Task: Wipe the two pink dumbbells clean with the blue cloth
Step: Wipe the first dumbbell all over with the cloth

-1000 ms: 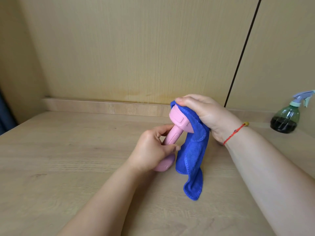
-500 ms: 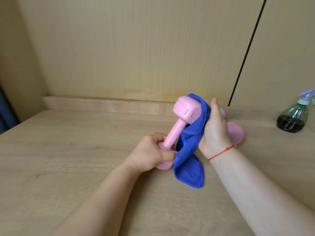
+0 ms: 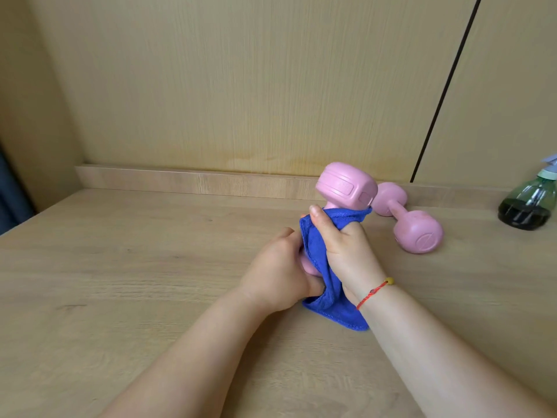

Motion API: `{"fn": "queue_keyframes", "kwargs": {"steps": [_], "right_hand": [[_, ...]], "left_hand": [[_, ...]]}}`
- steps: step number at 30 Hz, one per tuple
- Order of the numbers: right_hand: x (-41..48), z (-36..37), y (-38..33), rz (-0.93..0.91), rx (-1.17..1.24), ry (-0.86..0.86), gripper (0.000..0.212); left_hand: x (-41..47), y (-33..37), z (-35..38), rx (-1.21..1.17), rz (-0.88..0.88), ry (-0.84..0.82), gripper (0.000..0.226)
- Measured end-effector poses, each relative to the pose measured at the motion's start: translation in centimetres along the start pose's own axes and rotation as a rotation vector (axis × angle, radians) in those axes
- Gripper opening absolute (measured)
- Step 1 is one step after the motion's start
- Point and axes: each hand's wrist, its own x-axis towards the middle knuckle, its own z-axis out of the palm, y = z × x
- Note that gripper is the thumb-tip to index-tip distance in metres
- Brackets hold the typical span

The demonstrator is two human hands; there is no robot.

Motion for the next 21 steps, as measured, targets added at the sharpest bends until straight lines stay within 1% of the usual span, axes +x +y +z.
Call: {"fn": "queue_keyframes", "kwargs": {"steps": [3, 6, 7, 8, 11, 12, 13, 15, 16, 18, 19, 21], "right_hand": [[0.1, 0.1, -0.2, -0.027, -0.054, -0.018, 0.057], [0.0, 0.5, -0.1, 0.006, -0.008, 0.05, 0.064], [-0.2, 0.4, -0.1, 0.024, 0.021, 0.075, 0.063], [-0.2, 0.3, -0.1, 0.037, 0.046, 0.096, 0.058], [-0.2, -1.0, -0.1, 0.12, 0.126, 0.149, 0.045], [-0.1, -1.6, -0.3, 0.139, 0.166, 0.162, 0.043], [0.0, -2.1, -0.6, 0.149, 0.205, 0.167, 0.043], [0.0, -3.2, -0.9, 0.148, 0.246, 0.181, 0.046], [-0.1, -3.4, -1.0, 0.14, 0.258, 0.181, 0.046], [-0.2, -3.7, -1.3, 0.143, 0.262, 0.153, 0.044], [-0.2, -3.7, -1.3, 0.142, 0.252, 0.129, 0.046], [-0.2, -3.7, -1.7, 0.126, 0.269, 0.091, 0.036]], "left_hand": [[-0.1, -0.1, -0.3, -0.073, -0.051, -0.033, 0.029], [-0.2, 0.1, -0.2, -0.129, -0.102, -0.059, 0.033], [-0.2, 0.1, -0.1, -0.133, -0.103, -0.058, 0.036], [-0.2, 0.1, -0.1, -0.139, -0.1, -0.059, 0.043], [-0.2, -0.1, -0.3, -0.195, -0.135, -0.102, 0.091], [-0.3, 0.0, -0.4, -0.229, -0.16, -0.126, 0.096], [-0.4, 0.2, -0.4, -0.268, -0.169, -0.144, 0.091], [-0.5, 0.9, 0.0, -0.301, -0.16, -0.159, 0.063], [-0.6, 1.2, 0.3, -0.277, -0.149, -0.147, 0.055], [-0.7, 1.6, 0.6, -0.235, -0.115, -0.122, 0.049], [-0.8, 1.6, 0.6, -0.269, -0.101, -0.125, 0.047], [-0.9, 1.6, 0.4, -0.439, -0.082, -0.148, 0.043]]}}
